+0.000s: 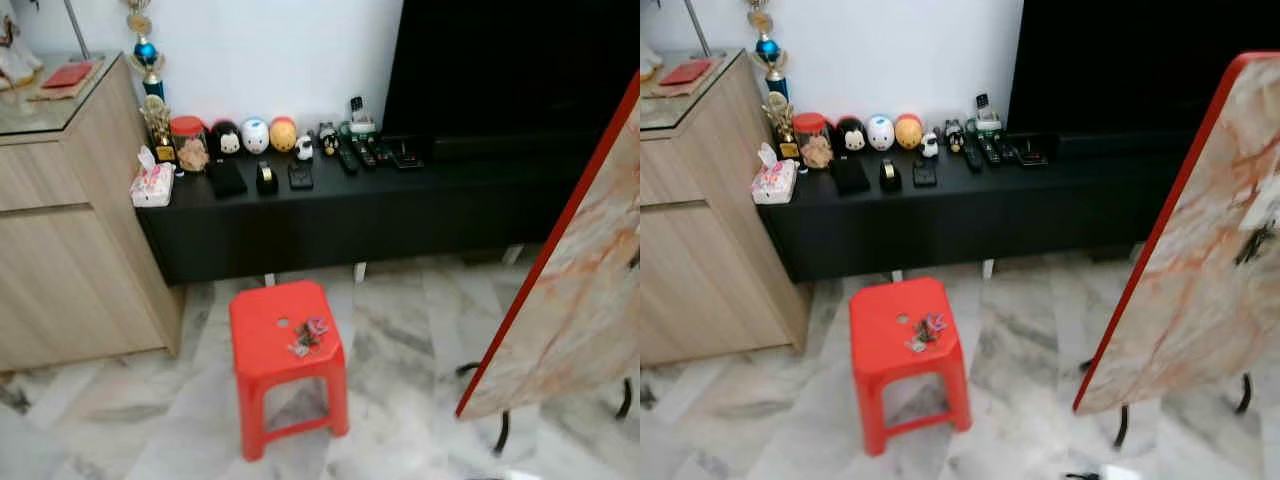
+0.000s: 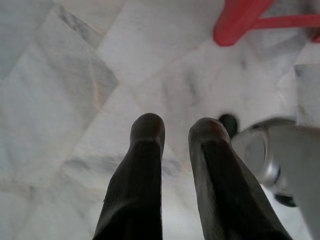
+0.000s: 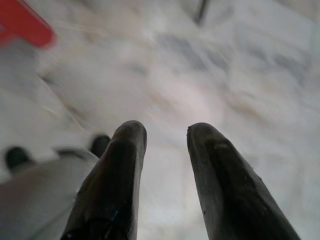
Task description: Hang keys on a hook
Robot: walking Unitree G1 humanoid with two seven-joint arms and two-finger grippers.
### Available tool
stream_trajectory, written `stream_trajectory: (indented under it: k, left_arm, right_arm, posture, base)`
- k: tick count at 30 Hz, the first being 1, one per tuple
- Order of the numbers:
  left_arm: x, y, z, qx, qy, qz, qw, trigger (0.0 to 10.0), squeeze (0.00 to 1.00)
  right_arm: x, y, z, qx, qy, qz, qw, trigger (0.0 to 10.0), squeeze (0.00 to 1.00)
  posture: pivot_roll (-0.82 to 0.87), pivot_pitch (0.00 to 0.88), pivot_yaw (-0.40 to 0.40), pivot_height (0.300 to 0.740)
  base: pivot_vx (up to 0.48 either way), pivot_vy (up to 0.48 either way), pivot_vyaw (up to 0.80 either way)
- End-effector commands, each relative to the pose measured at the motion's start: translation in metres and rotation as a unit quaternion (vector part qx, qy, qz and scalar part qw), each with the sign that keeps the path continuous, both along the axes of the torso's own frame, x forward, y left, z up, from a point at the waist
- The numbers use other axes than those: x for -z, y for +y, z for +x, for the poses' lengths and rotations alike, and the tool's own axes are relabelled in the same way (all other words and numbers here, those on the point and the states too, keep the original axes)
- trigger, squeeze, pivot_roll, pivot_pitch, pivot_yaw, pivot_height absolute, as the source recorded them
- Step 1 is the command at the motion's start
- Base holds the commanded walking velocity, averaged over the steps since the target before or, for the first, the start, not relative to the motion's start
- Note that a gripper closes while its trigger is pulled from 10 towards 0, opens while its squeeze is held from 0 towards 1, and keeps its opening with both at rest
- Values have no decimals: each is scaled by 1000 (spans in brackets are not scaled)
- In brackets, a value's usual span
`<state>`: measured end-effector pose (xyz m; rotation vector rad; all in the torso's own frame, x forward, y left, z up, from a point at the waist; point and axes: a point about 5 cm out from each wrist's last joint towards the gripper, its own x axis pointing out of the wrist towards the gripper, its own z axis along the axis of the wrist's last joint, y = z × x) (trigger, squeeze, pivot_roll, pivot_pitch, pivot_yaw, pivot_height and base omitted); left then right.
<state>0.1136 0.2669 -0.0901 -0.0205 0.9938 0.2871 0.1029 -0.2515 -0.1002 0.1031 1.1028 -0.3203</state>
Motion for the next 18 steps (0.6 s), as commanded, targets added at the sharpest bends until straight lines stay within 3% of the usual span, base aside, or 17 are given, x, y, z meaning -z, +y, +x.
stream_trajectory:
  k: [1,2,7,12,18]
  left_arm:
    - [0,2,-2,-1,8,3,1000,10000,0]
    - [0,2,-2,-1,8,3,1000,10000,0]
    - [0,3,-3,-3,8,5,1000,10000,0]
    - [0,3,-3,-5,7,5,1000,10000,0]
    - [0,4,-2,-6,8,7,1000,10000,0]
  right_arm:
    - [2,17,10,-12,-11,16,1000,10000,0]
    - [2,17,10,-12,-11,16,1000,10000,0]
    - [6,54,19,-29,-15,32,999,10000,0]
    - [7,63,22,-84,-4,11,996,10000,0]
    - [2,83,41,-164,-21,6,986,10000,0]
  posture:
    - [46,0,-45,740]
    - [46,0,-45,740]
    - [51,0,-45,740]
    - [52,0,-43,740]
    - [51,0,-39,740]
  base:
    - [0,341,0]
    - [0,341,0]
    - [0,343,0]
    - [0,332,0]
    - [0,316,0]
